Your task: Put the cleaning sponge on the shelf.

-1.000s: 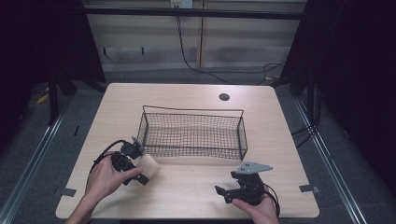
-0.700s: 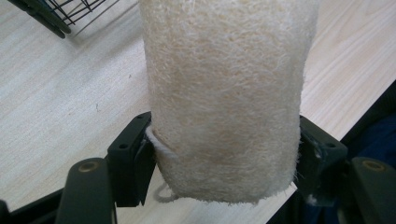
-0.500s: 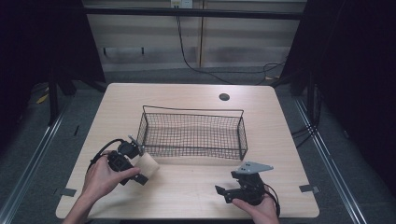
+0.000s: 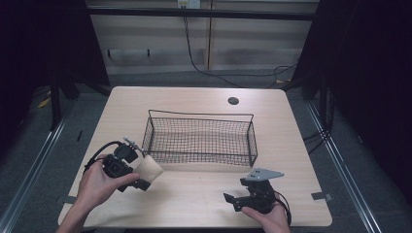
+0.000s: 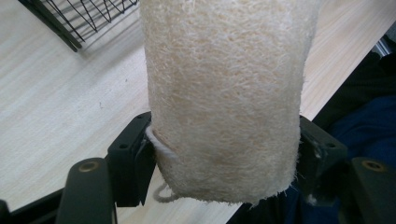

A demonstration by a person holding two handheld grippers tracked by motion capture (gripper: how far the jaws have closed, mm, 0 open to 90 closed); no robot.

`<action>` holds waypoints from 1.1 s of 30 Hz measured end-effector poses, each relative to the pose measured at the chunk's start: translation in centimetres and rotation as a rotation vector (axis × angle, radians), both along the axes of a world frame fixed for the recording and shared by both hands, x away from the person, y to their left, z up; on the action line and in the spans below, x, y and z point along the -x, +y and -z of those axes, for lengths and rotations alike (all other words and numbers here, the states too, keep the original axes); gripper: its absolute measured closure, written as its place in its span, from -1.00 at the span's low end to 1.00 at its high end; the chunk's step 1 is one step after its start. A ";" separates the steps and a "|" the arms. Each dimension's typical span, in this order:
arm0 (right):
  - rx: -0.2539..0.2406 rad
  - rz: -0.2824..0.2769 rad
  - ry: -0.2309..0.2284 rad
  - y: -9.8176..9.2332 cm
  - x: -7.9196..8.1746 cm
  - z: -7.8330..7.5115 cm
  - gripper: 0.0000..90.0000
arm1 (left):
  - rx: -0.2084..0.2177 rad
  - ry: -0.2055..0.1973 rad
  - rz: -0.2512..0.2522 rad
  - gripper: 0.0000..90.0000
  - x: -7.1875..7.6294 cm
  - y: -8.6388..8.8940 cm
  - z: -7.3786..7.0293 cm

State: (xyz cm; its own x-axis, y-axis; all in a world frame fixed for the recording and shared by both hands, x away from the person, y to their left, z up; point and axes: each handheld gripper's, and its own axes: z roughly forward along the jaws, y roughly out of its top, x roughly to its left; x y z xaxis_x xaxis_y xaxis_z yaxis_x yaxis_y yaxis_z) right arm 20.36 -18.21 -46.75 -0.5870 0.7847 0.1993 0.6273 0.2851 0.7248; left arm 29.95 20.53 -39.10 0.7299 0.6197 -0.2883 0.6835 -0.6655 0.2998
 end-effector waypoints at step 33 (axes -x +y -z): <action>0.000 -0.005 0.008 0.2 -0.1 0.2 -0.60 | 0.057 -0.021 -0.010 -0.29 -2.9 -1.0 -5.6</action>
